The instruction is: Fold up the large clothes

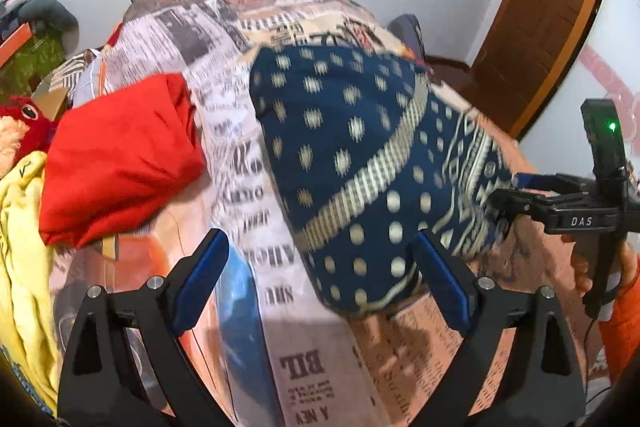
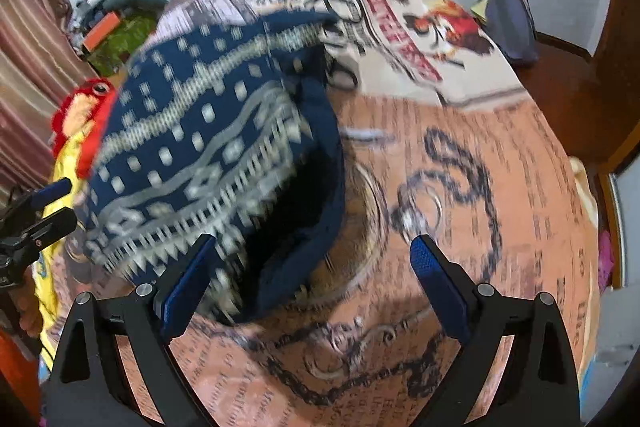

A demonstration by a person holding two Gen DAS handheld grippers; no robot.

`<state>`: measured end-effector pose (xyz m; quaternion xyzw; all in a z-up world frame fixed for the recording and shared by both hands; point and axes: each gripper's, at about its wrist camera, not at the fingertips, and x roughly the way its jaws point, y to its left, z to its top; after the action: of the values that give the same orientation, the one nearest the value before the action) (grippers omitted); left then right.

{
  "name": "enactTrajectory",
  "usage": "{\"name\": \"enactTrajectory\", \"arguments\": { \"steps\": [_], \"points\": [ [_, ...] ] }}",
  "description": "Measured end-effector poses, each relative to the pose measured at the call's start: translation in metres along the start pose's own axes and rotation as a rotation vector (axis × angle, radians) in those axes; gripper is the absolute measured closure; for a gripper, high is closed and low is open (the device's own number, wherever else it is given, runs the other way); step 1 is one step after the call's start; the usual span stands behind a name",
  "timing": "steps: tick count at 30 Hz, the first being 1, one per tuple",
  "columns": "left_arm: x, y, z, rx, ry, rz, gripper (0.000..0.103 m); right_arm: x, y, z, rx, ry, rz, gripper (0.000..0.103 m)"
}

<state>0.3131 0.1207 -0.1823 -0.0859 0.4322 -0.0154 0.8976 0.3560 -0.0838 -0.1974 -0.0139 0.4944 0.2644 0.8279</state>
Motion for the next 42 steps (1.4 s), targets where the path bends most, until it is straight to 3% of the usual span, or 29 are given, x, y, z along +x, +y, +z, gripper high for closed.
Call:
{"name": "enactTrajectory", "arguments": {
  "steps": [6, 9, 11, 16, 20, 24, 25, 29, 33, 36, 42],
  "points": [
    [0.022, 0.019, 0.031, -0.130, 0.022, -0.095, 0.009, 0.021, -0.011, 0.034, 0.125, 0.042, 0.159, 0.008],
    [0.049, 0.032, 0.039, -0.247, 0.090, -0.243, 0.009, 0.050, -0.021, 0.044, 0.170, 0.135, 0.224, 0.008],
    [0.066, 0.036, 0.040, -0.301, 0.131, -0.301, 0.009, 0.067, -0.025, 0.047, 0.187, 0.187, 0.249, 0.008],
    [0.100, 0.042, 0.040, -0.353, 0.179, -0.339, 0.004, 0.097, -0.025, 0.046, 0.211, 0.262, 0.329, 0.006],
    [0.126, 0.048, 0.037, -0.424, 0.231, -0.411, 0.000, 0.099, -0.018, 0.047, 0.217, 0.249, 0.342, 0.000],
    [0.129, 0.044, 0.039, -0.422, 0.220, -0.412, 0.000, 0.102, -0.015, 0.051, 0.249, 0.234, 0.375, 0.002],
    [0.127, 0.043, 0.039, -0.417, 0.217, -0.411, 0.001, 0.101, -0.013, 0.052, 0.249, 0.231, 0.385, 0.005],
    [0.117, 0.042, 0.039, -0.403, 0.214, -0.424, 0.016, 0.091, 0.001, 0.056, 0.230, 0.234, 0.438, 0.047],
    [0.096, 0.037, 0.041, -0.371, 0.182, -0.436, 0.030, 0.079, 0.026, 0.063, 0.196, 0.237, 0.406, 0.070],
    [0.073, 0.038, 0.045, -0.365, 0.156, -0.456, 0.036, 0.064, 0.053, 0.071, 0.156, 0.217, 0.397, 0.075],
    [0.010, 0.050, 0.059, -0.337, 0.076, -0.466, 0.037, 0.029, 0.103, 0.089, 0.084, 0.148, 0.397, 0.076]
  ]
}}
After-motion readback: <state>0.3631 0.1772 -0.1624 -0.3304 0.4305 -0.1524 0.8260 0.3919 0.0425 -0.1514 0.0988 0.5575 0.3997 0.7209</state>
